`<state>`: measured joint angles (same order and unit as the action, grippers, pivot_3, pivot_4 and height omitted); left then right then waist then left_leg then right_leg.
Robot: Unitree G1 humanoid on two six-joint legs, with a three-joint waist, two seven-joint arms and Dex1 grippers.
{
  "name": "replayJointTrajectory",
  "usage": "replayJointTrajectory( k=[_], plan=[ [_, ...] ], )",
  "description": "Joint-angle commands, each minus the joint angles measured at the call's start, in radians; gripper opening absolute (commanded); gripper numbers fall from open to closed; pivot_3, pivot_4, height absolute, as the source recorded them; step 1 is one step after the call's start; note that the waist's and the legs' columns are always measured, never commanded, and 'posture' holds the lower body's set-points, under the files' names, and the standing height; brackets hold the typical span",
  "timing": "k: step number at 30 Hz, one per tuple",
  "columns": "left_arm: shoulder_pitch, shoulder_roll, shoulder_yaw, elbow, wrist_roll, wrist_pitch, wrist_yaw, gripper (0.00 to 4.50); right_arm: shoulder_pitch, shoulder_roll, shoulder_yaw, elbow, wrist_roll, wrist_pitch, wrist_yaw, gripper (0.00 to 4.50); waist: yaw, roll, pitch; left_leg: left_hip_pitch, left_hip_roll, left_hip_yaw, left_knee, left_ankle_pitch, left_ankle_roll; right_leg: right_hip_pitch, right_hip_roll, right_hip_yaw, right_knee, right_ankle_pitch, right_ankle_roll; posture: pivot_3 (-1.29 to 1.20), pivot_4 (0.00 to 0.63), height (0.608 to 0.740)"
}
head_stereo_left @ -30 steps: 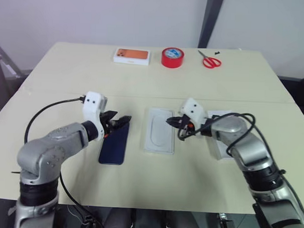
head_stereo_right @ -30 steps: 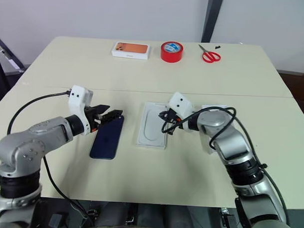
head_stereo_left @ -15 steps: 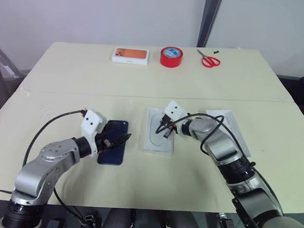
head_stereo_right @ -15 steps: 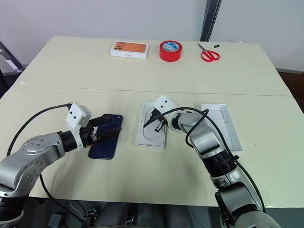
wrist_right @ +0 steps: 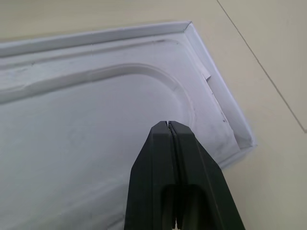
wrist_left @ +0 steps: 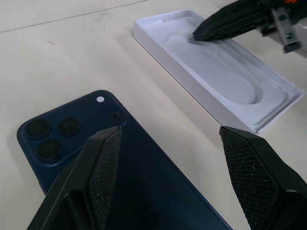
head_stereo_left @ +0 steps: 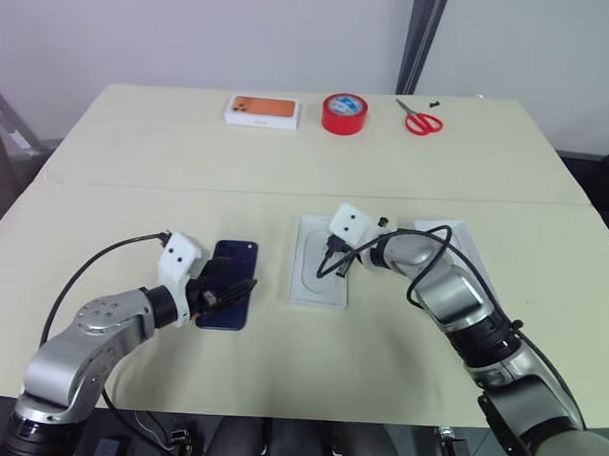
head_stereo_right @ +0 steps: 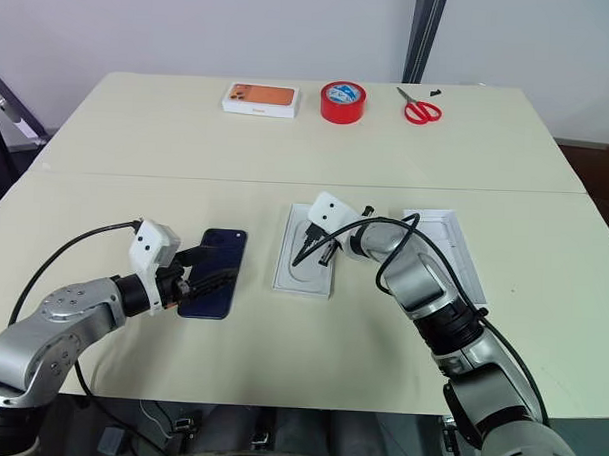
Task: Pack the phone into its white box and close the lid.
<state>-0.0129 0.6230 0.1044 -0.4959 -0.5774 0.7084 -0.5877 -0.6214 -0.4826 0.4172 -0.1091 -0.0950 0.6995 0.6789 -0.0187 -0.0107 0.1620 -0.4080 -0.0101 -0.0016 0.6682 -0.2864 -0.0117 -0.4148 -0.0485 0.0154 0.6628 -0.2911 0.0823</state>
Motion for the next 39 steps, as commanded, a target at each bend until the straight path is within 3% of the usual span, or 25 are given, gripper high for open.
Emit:
replayJointTrajectory(
  k=[1,9,16,21,25,39],
  plan=[
    [-0.003,0.008,0.034,-0.029,0.0,-0.022,-0.003,3.46,0.015,-0.005,-0.01,-0.129,0.031,0.024,0.046,0.03,0.001,0.0,0.0,0.0,0.0,0.0,0.0,0.0,0.0,0.0,0.0,0.0,0.0,0.0,0.0,0.0,0.15,0.729],
    [0.006,0.011,0.057,-0.023,-0.005,-0.023,-0.01,3.46,0.12,-0.069,0.029,-0.278,0.127,0.07,0.182,0.03,0.004,0.0,0.0,0.0,0.0,0.0,0.0,0.0,0.0,0.0,0.0,0.0,-0.001,0.0,0.0,0.0,0.15,0.729],
    [0.011,-0.005,0.109,-0.023,-0.031,0.019,0.039,3.46,0.102,-0.044,0.021,-0.265,0.122,0.059,0.147,0.03,0.001,0.0,0.0,0.0,0.0,0.0,0.0,0.0,0.0,0.0,0.0,0.0,0.0,0.0,0.0,0.0,0.15,0.729],
    [-0.017,-0.075,0.292,0.017,-0.184,0.214,0.209,3.46,0.012,0.031,-0.008,-0.252,0.14,0.072,0.116,0.03,0.0,0.0,0.0,0.0,0.0,-0.001,0.0,0.0,0.0,0.0,0.0,0.0,0.001,0.0,0.0,0.0,0.15,0.729],
    [-0.016,-0.067,0.357,0.017,-0.254,0.35,0.279,4.46,-0.057,0.109,0.046,-0.194,0.123,0.069,0.093,0.0,0.002,-0.001,0.0,0.0,0.0,-0.001,0.0,0.0,0.0,0.0,0.001,-0.001,0.0,0.0,0.0,0.0,0.15,0.729],
    [-0.162,-0.13,0.407,0.11,-0.455,0.714,0.449,4.46,-0.159,0.165,0.32,0.026,-0.089,-0.115,0.128,0.0,-0.001,-0.001,-0.001,0.0,0.0,-0.001,0.0,0.002,-0.004,-0.002,0.001,0.0,0.003,0.0,0.0,0.0,0.15,0.729]
  ],
)
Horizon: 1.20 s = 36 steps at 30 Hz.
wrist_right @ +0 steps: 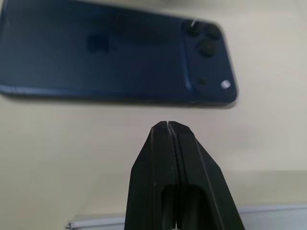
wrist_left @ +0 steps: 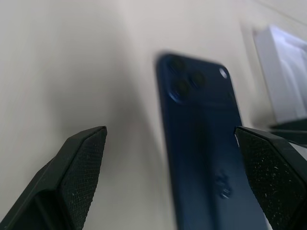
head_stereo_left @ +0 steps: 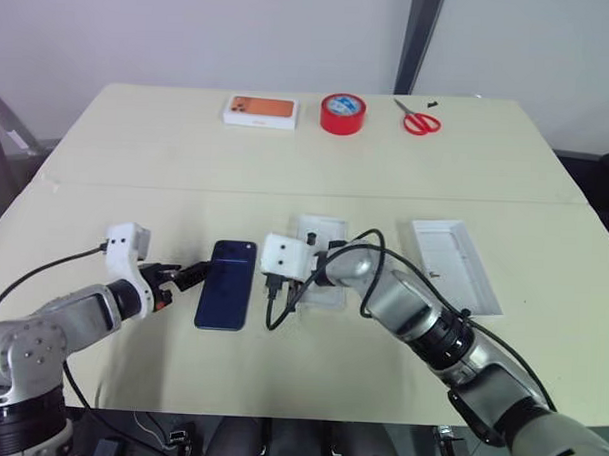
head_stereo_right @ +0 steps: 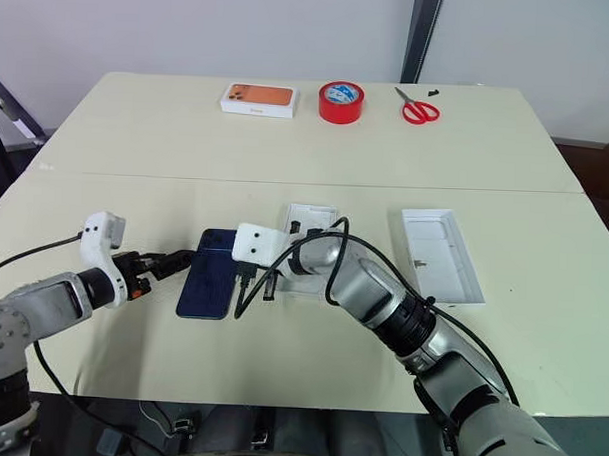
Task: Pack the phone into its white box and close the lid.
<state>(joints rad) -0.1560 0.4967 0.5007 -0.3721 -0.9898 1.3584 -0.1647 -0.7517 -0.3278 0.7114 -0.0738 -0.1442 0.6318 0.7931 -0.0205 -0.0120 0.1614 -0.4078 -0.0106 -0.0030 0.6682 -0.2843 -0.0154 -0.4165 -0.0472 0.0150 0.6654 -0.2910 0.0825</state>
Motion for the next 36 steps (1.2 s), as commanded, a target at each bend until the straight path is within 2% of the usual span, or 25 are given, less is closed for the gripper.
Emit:
replayJointTrajectory(
  k=[1,6,9,15,22,29,32,34,36],
  plan=[
    [-0.024,-0.006,0.005,-0.014,-0.046,0.084,0.033,4.46,-0.031,0.013,0.029,-0.005,-0.046,-0.056,0.017,0.0,0.001,0.0,0.0,0.0,0.0,0.0,0.0,0.0,0.0,0.0,0.0,0.0,0.0,0.0,0.0,0.0,0.15,0.729],
    [-0.039,-0.035,-0.047,-0.003,-0.032,0.183,0.064,4.46,-0.044,0.031,0.057,0.029,-0.085,-0.108,0.045,0.0,0.002,0.0,0.0,0.0,0.0,0.0,0.0,0.0,-0.001,0.0,0.0,0.0,0.0,0.0,0.0,0.0,0.15,0.729],
    [-0.062,-0.089,-0.034,-0.002,-0.057,0.24,0.07,4.46,-0.046,0.043,0.063,0.05,-0.103,-0.13,0.059,0.0,0.006,0.001,-0.001,0.001,0.0,0.0,0.0,0.003,-0.006,0.001,0.0,0.0,0.0,0.0,0.0,0.0,0.15,0.729],
    [-0.067,-0.133,-0.08,0.003,-0.129,0.256,0.094,4.46,-0.044,0.065,0.048,0.075,-0.126,-0.156,0.067,0.0,0.007,0.0,-0.002,0.002,-0.001,-0.001,0.0,0.003,-0.006,0.003,-0.001,0.0,-0.001,0.0,0.0,0.0,0.15,0.729],
    [-0.104,-0.198,-0.016,0.053,-0.243,0.256,0.168,4.46,-0.037,0.071,0.03,0.079,-0.137,-0.166,0.076,0.0,0.01,0.0,-0.002,0.007,-0.001,-0.001,-0.001,0.003,-0.006,0.008,-0.001,0.0,-0.002,0.0,0.0,0.0,0.15,0.729],
    [-0.141,-0.195,0.048,0.112,-0.314,0.256,0.256,4.46,-0.027,0.069,0.017,0.076,-0.145,-0.165,0.079,0.0,0.006,0.0,-0.002,0.007,-0.001,-0.001,-0.001,0.003,-0.006,0.007,-0.001,0.0,-0.002,0.0,0.0,0.0,0.15,0.729],
    [-0.136,-0.173,0.05,0.125,-0.336,0.256,0.283,3.66,-0.022,0.062,0.01,0.066,-0.146,-0.163,0.08,0.0,0.005,-0.001,-0.002,0.007,-0.001,-0.001,-0.001,0.003,-0.006,0.007,-0.001,0.0,-0.002,0.0,0.0,0.0,0.15,0.729],
    [-0.138,-0.161,0.062,0.136,-0.343,0.256,0.297,2.81,-0.021,0.055,0.0,0.056,-0.146,-0.158,0.084,0.0,0.005,-0.001,-0.002,0.006,-0.001,-0.001,-0.001,0.003,-0.006,0.007,-0.001,0.0,-0.002,0.0,0.0,0.0,0.15,0.729],
    [-0.143,-0.154,0.077,0.156,-0.361,0.249,0.315,2.81,-0.022,0.049,-0.012,0.045,-0.147,-0.155,0.087,0.0,0.005,-0.001,-0.002,0.005,-0.001,-0.001,-0.001,0.003,-0.006,0.006,-0.001,0.0,-0.002,0.0,0.0,0.0,0.15,0.729]
  ],
)
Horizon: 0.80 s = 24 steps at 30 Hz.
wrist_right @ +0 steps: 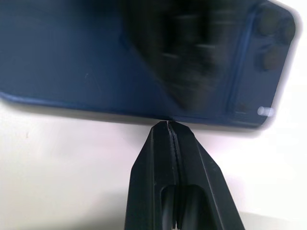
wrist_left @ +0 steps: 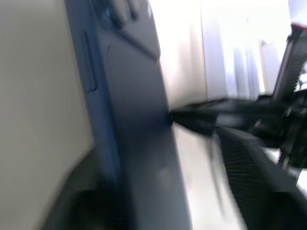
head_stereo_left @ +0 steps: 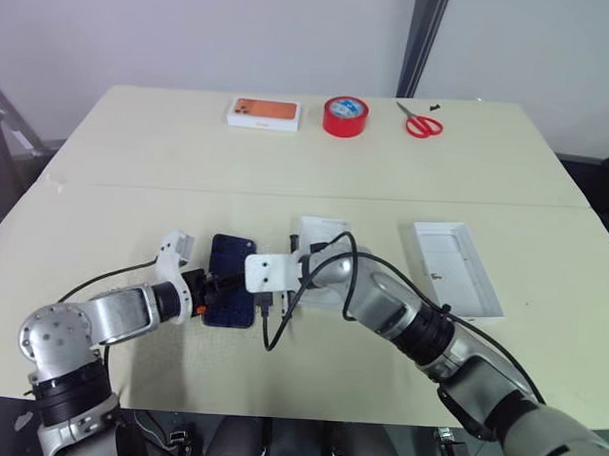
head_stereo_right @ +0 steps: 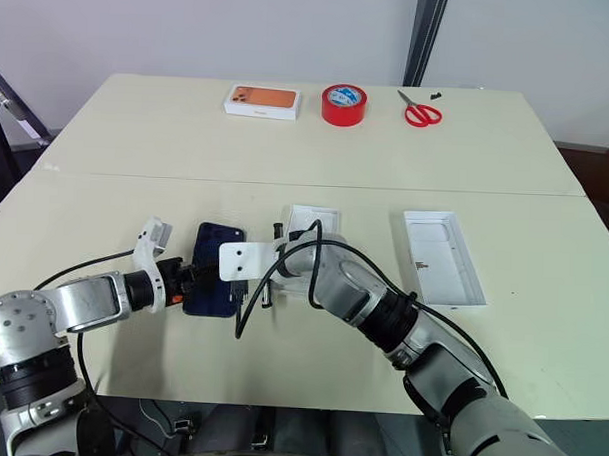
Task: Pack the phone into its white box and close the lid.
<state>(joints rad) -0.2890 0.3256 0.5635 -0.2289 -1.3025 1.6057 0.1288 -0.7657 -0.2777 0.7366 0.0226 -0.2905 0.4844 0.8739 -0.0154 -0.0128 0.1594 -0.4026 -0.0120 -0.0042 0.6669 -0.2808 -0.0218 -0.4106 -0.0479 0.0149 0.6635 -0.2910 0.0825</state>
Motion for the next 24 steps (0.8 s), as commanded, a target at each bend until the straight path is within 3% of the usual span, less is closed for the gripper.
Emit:
replayJointTrajectory(
  k=[1,9,15,21,24],
  plan=[
    [-0.012,0.021,0.021,0.024,-0.063,-0.007,0.033,2.81,-0.007,-0.007,-0.046,-0.06,0.0,-0.004,0.008,0.0,0.0,0.0,0.0,0.0,0.0,0.0,0.0,0.0,0.0,0.0,0.0,0.0,0.0,0.0,0.0,0.0,0.15,0.729],
    [0.018,0.079,-0.022,0.072,-0.26,-0.115,0.161,2.81,0.015,-0.058,-0.137,-0.185,0.056,0.049,0.063,0.0,-0.001,0.0,0.0,-0.001,0.0,0.0,0.0,0.0,0.0,-0.001,0.0,0.0,0.0,0.0,0.0,0.0,0.15,0.729],
    [0.07,0.184,-0.124,0.068,-0.455,-0.254,0.28,2.81,0.036,-0.11,-0.204,-0.276,0.125,0.093,0.11,0.0,0.001,-0.001,0.0,-0.002,0.0,-0.001,0.0,0.0,0.0,-0.002,0.0,0.0,0.0,0.0,0.0,0.0,0.15,0.729],
    [0.11,0.29,-0.229,0.047,-0.592,-0.389,0.339,0.02,0.051,-0.136,-0.227,-0.292,0.145,0.111,0.107,0.0,-0.001,-0.001,0.0,-0.002,0.0,-0.001,0.0,0.0,0.0,-0.002,-0.001,0.0,0.0,0.0,0.0,0.0,0.15,0.729],
    [0.127,0.33,-0.26,0.034,-0.656,-0.457,0.354,0.02,0.054,-0.145,-0.229,-0.3,0.152,0.118,0.105,0.0,-0.005,0.0,0.0,-0.002,0.0,-0.001,-0.001,0.0,0.0,-0.003,-0.001,0.0,0.0,0.0,-0.001,0.0,0.15,0.729]
  ],
)
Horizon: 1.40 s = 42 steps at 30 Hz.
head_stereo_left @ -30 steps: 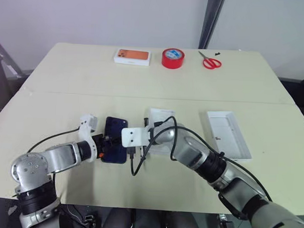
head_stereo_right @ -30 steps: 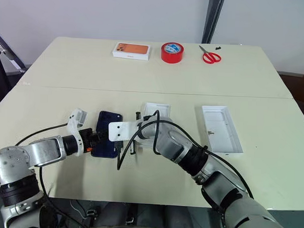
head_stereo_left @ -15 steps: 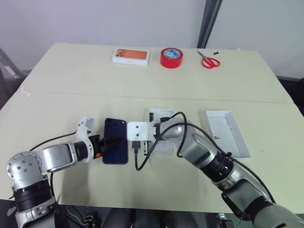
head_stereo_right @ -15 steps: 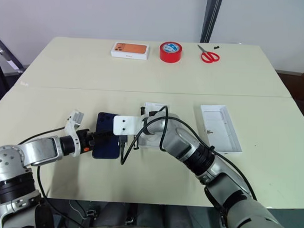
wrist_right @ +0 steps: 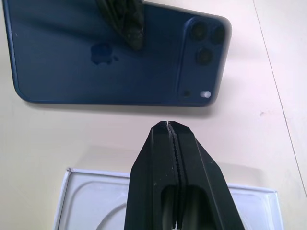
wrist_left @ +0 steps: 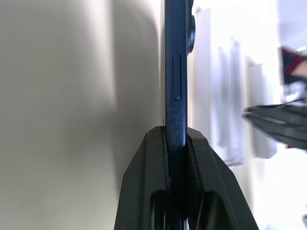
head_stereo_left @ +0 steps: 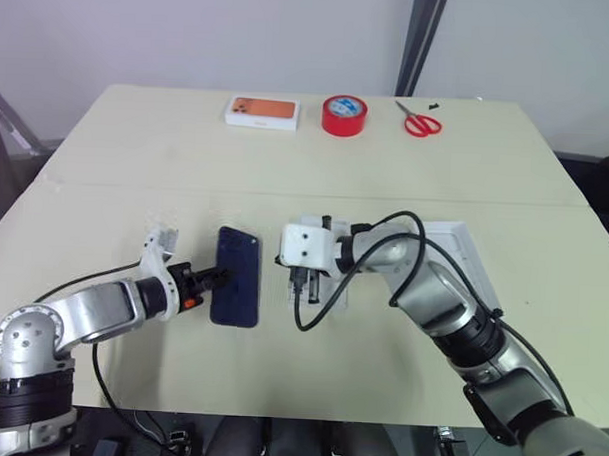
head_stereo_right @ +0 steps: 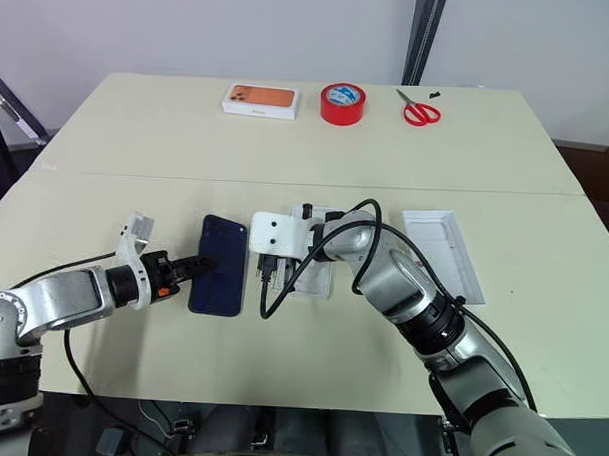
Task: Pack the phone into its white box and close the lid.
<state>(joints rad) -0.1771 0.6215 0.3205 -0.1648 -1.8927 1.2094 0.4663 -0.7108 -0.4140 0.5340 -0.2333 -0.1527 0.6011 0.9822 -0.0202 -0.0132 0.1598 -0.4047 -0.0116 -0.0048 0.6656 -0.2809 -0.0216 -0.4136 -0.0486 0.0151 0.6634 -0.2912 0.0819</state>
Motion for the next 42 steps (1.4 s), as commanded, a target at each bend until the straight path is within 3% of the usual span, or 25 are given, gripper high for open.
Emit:
replayJointTrajectory(
  k=[1,8,13,21,30,34,39,42],
  plan=[
    [0.017,0.04,-0.02,-0.035,-0.075,-0.082,0.012,0.02,0.001,-0.011,-0.028,-0.048,0.017,0.005,-0.004,0.0,0.001,0.0,0.0,0.0,0.0,0.0,0.0,0.0,0.0,0.0,0.0,0.0,0.0,0.0,0.0,0.0,0.15,0.729],
    [-0.049,-0.026,0.001,-0.095,-0.08,-0.21,-0.016,0.02,0.034,-0.067,-0.127,-0.109,0.104,0.016,0.021,0.0,0.011,-0.001,0.001,-0.003,0.0,0.0,0.001,0.0,0.0,-0.001,0.0,-0.001,-0.001,0.0,0.0,0.0,0.15,0.729],
    [-0.153,-0.098,-0.106,-0.106,-0.08,-0.251,0.039,0.02,0.095,-0.174,-0.282,-0.143,0.237,-0.03,0.089,0.0,0.013,-0.001,0.001,-0.003,0.0,0.0,0.001,0.0,0.0,-0.001,0.0,-0.001,-0.002,0.0,0.0,0.0,0.15,0.729],
    [-0.349,-0.216,-0.323,0.096,0.031,-0.239,0.024,0.02,0.189,-0.311,-0.379,-0.113,0.29,-0.066,0.098,0.0,0.005,-0.002,0.001,-0.002,0.0,0.0,0.002,0.0,0.001,0.0,0.002,0.0,-0.001,0.0,0.0,0.0,0.15,0.729],
    [-0.419,-0.268,-0.356,0.243,0.138,-0.144,-0.055,0.02,0.223,-0.335,-0.4,-0.151,0.306,-0.04,0.043,0.0,0.01,-0.002,0.001,-0.003,0.0,0.0,0.002,0.001,0.0,0.0,0.003,0.0,0.0,0.0,0.0,0.0,0.15,0.729],
    [-0.416,-0.282,-0.344,0.242,0.154,-0.128,-0.082,1.81,0.234,-0.344,-0.4,-0.163,0.31,-0.034,0.028,0.0,0.011,-0.002,0.001,-0.003,0.0,0.0,0.003,0.001,0.0,0.0,0.002,0.0,0.0,0.0,0.0,0.0,0.15,0.729],
    [-0.408,-0.279,-0.334,0.209,0.163,-0.107,-0.11,4.39,0.236,-0.35,-0.39,-0.158,0.313,-0.037,0.018,0.0,0.009,-0.002,0.001,-0.003,0.0,0.0,0.003,0.001,-0.001,0.0,0.002,0.0,0.0,0.0,0.0,0.0,0.15,0.729],
    [-0.413,-0.256,-0.337,0.18,0.191,-0.088,-0.125,4.45,0.226,-0.349,-0.382,-0.145,0.312,-0.042,0.015,0.0,0.009,-0.002,0.001,-0.002,0.0,0.0,0.002,0.001,-0.001,0.0,0.002,0.0,0.0,0.0,0.0,0.0,0.15,0.729]
  ],
)
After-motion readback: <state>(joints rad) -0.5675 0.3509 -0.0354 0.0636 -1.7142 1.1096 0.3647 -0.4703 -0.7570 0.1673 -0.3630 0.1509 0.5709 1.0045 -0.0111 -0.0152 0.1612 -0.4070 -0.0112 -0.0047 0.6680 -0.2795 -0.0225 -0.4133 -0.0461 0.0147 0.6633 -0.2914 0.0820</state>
